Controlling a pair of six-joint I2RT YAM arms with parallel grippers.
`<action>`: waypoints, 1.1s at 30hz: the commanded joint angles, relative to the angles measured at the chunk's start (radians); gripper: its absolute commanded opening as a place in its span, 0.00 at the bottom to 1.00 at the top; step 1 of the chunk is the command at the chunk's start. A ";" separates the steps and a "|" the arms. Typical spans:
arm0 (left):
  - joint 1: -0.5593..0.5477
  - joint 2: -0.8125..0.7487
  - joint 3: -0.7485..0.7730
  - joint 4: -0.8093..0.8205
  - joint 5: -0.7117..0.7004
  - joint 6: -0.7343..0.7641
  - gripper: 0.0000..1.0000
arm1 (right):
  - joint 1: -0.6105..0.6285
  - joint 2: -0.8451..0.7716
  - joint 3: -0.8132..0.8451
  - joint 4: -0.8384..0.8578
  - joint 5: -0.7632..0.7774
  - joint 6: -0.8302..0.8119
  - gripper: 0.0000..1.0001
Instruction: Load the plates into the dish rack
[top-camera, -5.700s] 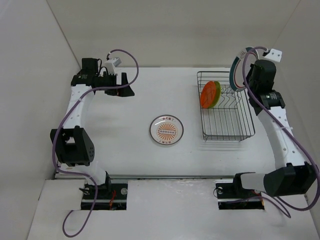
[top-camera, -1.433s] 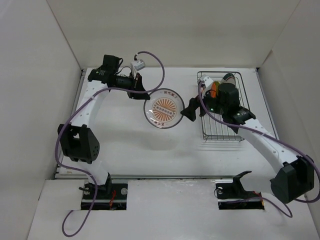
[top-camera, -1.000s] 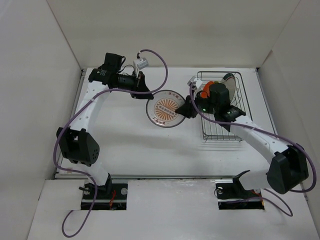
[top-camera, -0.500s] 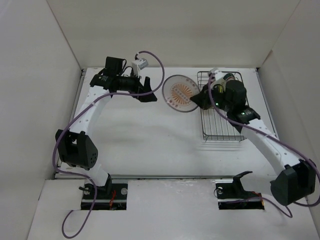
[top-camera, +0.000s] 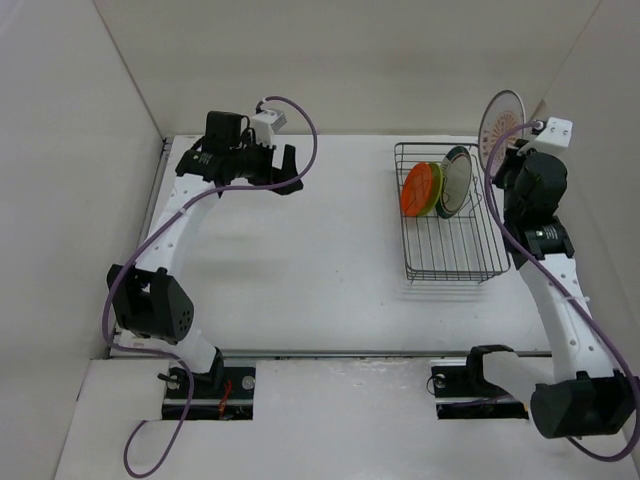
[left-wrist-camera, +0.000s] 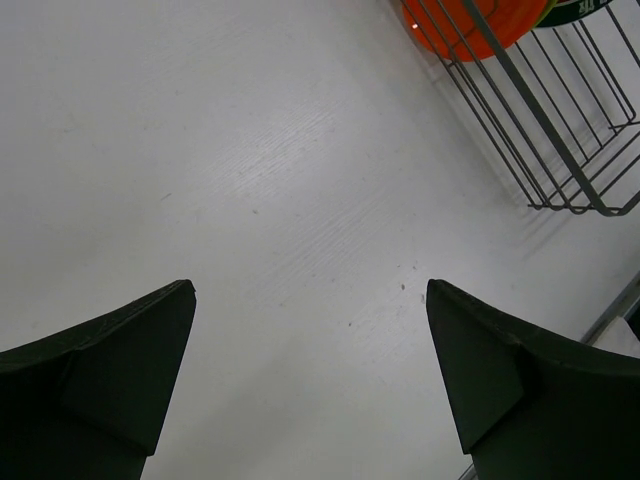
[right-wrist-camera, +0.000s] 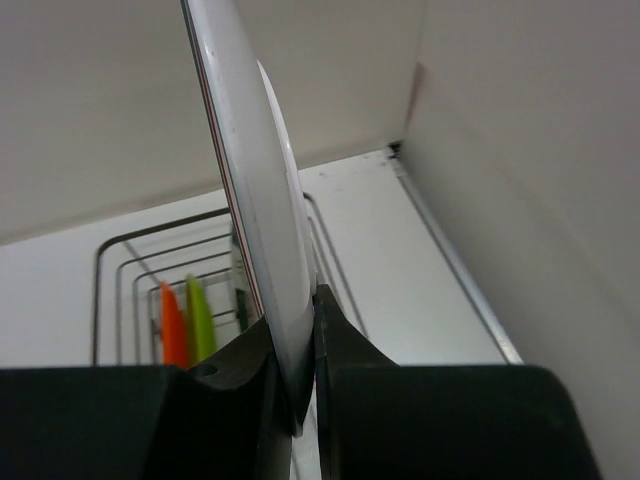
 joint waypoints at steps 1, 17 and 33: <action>-0.001 -0.070 0.008 0.029 -0.021 0.029 1.00 | -0.047 0.033 0.030 0.144 0.089 -0.063 0.02; -0.001 -0.099 -0.020 0.020 -0.012 0.056 1.00 | -0.187 0.269 -0.010 0.290 -0.131 -0.129 0.02; -0.001 -0.118 -0.029 0.020 -0.012 0.066 1.00 | -0.187 0.389 -0.047 0.290 -0.144 -0.074 0.02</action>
